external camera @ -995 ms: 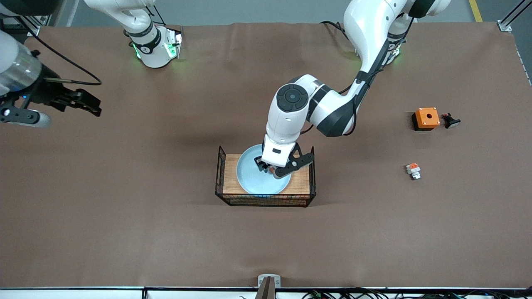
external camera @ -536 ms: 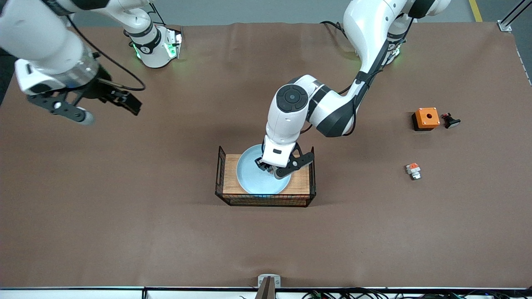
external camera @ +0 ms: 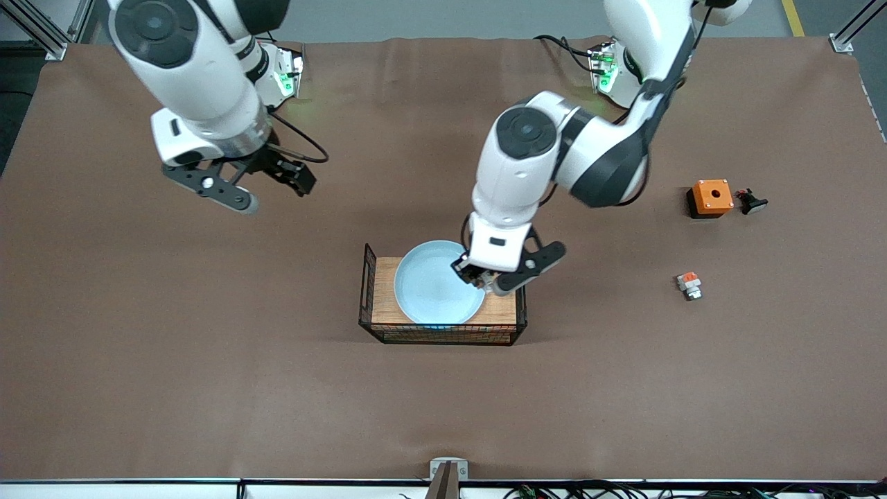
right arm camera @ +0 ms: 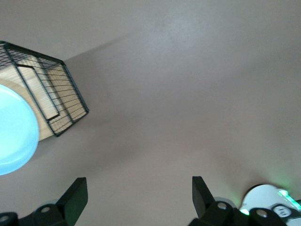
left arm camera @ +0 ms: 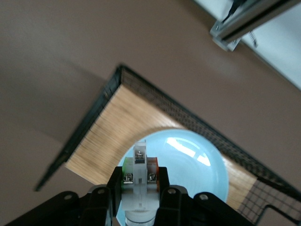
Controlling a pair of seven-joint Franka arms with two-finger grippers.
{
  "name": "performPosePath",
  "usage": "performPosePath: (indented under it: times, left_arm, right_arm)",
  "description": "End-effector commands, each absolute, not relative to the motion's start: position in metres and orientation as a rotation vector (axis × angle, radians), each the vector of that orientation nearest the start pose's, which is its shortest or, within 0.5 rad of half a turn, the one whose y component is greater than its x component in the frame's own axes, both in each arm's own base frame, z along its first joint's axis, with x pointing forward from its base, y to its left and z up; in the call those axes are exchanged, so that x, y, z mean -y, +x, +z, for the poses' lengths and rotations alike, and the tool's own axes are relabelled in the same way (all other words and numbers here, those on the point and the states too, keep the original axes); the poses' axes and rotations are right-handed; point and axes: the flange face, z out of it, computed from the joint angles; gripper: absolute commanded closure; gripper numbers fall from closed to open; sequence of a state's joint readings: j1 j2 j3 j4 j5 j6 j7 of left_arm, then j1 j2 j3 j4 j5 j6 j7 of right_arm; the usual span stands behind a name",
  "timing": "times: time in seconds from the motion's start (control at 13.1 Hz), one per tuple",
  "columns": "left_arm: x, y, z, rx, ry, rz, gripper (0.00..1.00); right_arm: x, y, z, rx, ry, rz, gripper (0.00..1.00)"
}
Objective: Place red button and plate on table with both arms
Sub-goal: 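Lift the button with the left gripper while the right gripper reaches the plate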
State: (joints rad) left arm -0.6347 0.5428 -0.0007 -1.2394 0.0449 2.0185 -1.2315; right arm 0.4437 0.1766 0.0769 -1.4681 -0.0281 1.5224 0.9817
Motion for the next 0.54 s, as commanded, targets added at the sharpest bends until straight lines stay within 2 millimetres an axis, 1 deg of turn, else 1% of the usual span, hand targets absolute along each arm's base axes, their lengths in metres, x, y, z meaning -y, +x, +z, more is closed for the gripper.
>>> performPosePath:
  times: [0.0, 0.08, 0.15, 0.31, 0.46]
  left_arm:
    - [0.377, 0.603, 0.530, 0.860, -3.149, -0.348, 1.00]
    - [0.357, 0.608, 0.537, 0.790, -3.147, -0.329, 1.00]
    - [0.331, 0.614, 0.538, 0.731, -3.126, -0.285, 1.00]
    - [0.278, 0.632, 0.528, 0.532, -3.117, -0.230, 1.00]
    - [0.224, 0.652, 0.514, 0.370, -3.112, -0.192, 1.00]
  right_arm:
    - [-0.343, 0.517, 0.553, -0.933, -3.064, 0.068, 0.02]
    - [-0.360, 0.518, 0.543, -1.029, -3.001, 0.070, 0.02]
    - [-0.377, 0.519, 0.532, -1.146, -2.924, 0.060, 0.02]
    - [-0.407, 0.521, 0.509, -1.281, -2.825, 0.028, 0.02]
    - [-0.439, 0.517, 0.480, -1.370, -2.771, 0.003, 0.02]
